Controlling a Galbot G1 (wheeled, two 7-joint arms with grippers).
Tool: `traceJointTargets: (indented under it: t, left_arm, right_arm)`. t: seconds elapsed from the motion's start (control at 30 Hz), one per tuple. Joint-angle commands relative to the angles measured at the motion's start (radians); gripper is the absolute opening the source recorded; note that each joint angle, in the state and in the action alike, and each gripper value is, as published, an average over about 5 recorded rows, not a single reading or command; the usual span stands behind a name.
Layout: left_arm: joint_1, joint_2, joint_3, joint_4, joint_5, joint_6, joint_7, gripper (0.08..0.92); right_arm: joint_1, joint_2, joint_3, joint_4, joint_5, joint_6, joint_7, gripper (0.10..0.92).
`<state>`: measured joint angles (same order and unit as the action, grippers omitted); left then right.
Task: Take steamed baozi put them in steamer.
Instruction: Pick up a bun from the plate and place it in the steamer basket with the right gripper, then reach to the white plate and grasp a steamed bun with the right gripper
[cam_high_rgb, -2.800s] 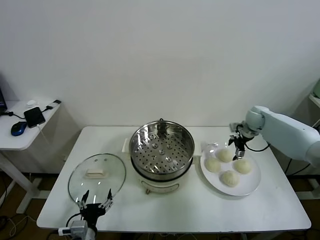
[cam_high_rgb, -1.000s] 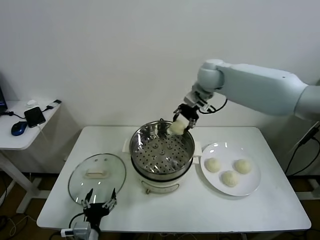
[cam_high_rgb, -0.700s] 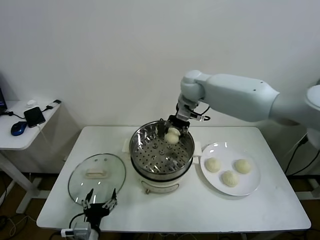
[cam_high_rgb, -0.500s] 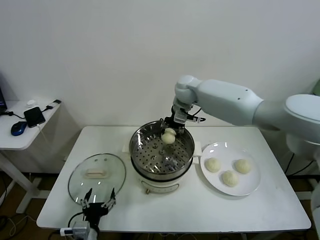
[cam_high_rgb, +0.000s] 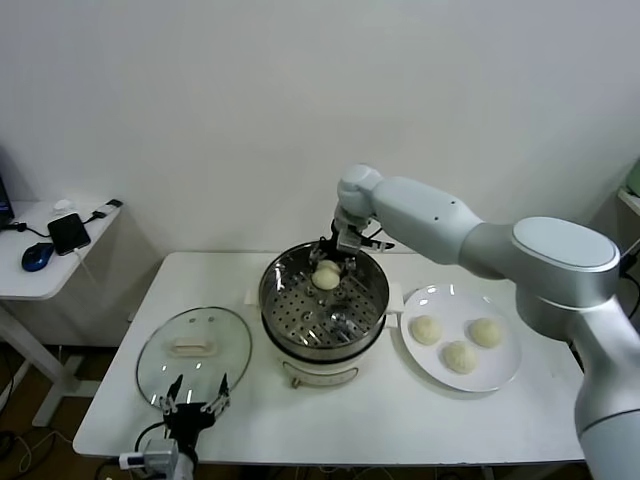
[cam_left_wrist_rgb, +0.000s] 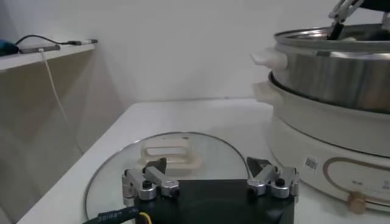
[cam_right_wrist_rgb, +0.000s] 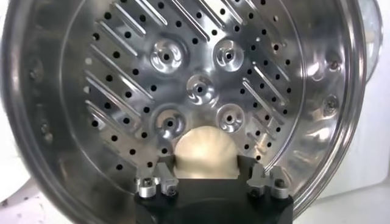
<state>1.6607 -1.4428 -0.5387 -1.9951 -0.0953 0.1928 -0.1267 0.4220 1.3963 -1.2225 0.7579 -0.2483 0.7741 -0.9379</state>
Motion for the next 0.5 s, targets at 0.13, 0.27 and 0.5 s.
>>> traceJointTargets:
  t: [0.13,0.27,0.5]
  left_arm:
    - [0.002,-0.004,0.002,-0.003,0.0,0.0,-0.001,0.823]
    - [0.007,-0.009,0.005,-0.01,0.005,0.0,0.003,0.823]
    - [0.01,-0.015,0.006,-0.016,0.009,0.001,0.006,0.823]
  right_arm:
    - [0.11,-0.04,-0.064,0.066,0.231,0.013,-0.071,0.822]
    - [0.266,-0.121,-0.173,0.119,0.492,-0.004,-0.177,0.823]
    - [0.544,-0.402,-0.557,0.33,0.904,-0.416,-0.223,0.823]
